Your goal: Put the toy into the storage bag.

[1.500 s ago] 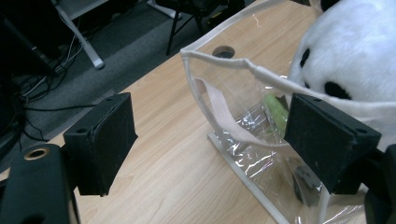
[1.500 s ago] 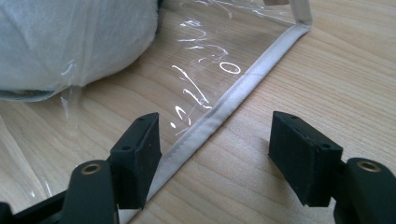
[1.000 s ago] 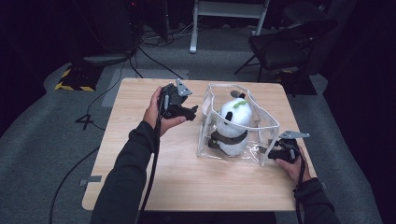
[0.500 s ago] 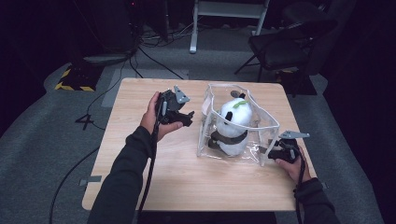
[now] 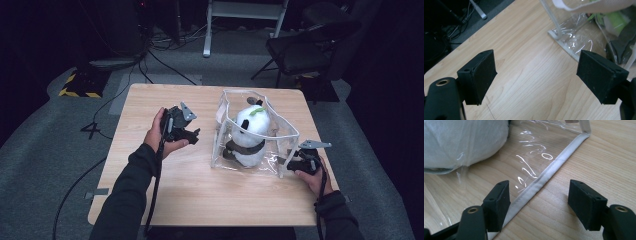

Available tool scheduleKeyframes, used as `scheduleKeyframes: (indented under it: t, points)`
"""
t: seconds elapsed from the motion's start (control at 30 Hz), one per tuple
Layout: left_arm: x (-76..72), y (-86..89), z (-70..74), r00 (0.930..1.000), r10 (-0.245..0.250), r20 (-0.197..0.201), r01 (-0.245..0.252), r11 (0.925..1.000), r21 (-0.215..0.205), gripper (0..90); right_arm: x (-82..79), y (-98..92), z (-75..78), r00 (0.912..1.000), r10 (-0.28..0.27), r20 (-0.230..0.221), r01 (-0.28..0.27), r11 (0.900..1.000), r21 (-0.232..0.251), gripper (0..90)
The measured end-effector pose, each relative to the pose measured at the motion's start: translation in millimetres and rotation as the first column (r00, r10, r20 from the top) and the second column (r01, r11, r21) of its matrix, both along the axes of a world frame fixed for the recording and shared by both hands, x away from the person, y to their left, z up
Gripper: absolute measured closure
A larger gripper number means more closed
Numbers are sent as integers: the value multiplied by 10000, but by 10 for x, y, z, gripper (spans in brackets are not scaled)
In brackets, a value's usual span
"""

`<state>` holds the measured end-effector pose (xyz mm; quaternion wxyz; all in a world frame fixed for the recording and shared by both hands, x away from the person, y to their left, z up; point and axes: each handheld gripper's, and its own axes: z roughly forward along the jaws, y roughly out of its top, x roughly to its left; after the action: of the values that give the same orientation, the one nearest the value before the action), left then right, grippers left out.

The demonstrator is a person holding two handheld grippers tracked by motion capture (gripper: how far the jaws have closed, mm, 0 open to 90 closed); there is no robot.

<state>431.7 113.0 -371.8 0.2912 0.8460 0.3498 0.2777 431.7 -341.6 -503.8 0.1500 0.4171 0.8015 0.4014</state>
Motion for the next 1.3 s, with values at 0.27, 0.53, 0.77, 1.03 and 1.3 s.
scheduleKeyframes:
  t: [0.27, 0.53, 0.77, 1.03, 1.3]
  points:
    - [-56, 122, -149, 9995, 66, -294, -63, 9999, 98, 159, 0, 1, -1, 10000, 1, 11, -1, 10000, -1, 340]
    - [-91, 211, -295, 9985, 193, -520, -182, 9996, 231, 160, -1, 2, -1, 10000, -4, 8, 4, 10000, 3, 341]
    - [-128, 267, -364, 9977, 263, -619, -241, 9991, 353, 160, -1, 2, -1, 10000, -4, 12, 4, 10000, -1, 341]
    - [-179, 332, -447, 9966, 331, -750, -297, 9985, 461, 160, -2, 3, -1, 10000, -7, 15, 7, 10000, -3, 341]
    - [-227, 404, -545, 9947, 412, -947, -365, 9980, 514, 160, -3, 5, -1, 10000, -26, 19, 26, 10000, 12, 341]
